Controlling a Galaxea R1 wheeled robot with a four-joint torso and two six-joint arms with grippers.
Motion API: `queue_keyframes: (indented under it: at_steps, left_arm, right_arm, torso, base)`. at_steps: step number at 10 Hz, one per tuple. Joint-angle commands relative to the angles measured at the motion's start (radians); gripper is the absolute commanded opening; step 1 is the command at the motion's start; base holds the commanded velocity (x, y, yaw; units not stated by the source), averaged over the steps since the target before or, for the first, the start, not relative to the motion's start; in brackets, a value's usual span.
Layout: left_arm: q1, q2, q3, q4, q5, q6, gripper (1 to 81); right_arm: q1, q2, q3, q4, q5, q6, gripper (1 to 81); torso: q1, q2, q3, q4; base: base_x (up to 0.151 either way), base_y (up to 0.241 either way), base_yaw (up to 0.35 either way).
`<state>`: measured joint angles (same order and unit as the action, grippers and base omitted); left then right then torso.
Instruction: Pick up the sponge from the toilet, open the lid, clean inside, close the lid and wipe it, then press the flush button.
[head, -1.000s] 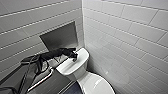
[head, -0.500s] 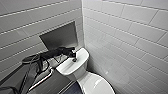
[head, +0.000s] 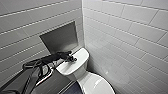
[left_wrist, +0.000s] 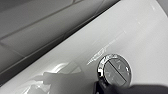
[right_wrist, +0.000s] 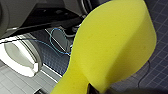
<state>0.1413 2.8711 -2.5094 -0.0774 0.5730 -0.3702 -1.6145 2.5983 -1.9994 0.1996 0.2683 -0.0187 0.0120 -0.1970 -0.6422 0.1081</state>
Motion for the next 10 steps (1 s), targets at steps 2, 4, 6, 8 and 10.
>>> queue_keyframes:
  at_steps: [2,4,6,8,10]
  left_arm:
    - [-0.148,0.022,-0.005,-0.004,-0.004,-0.025,1.0]
    - [-0.148,0.022,0.003,-0.045,-0.057,-0.036,1.0]
    - [-0.157,0.027,0.007,-0.048,-0.064,-0.036,1.0]
    - [-0.165,0.021,0.007,-0.048,-0.062,-0.036,1.0]
    - [-0.192,0.025,0.018,-0.05,-0.059,-0.036,1.0]
  right_arm:
    - [-0.023,-0.016,0.015,-0.002,-0.086,-0.001,1.0]
    - [-0.023,-0.016,0.015,-0.002,-0.086,-0.001,1.0]
    - [-0.022,-0.016,0.015,-0.002,-0.086,-0.001,1.0]
    - [-0.017,-0.014,0.021,-0.002,-0.089,-0.003,1.0]
    - [-0.016,-0.013,0.024,-0.002,-0.092,-0.003,1.0]
  torso:
    - [0.0,0.0,0.0,0.0]
    - [0.0,0.0,0.0,0.0]
    - [0.0,0.0,0.0,0.0]
    - [0.0,0.0,0.0,0.0]
    - [0.0,0.0,0.0,0.0]
  base:
    - [0.0,0.0,0.0]
    - [0.0,0.0,0.0]
    - [0.0,0.0,0.0]
    - [0.0,0.0,0.0]
    - [0.0,0.0,0.0]
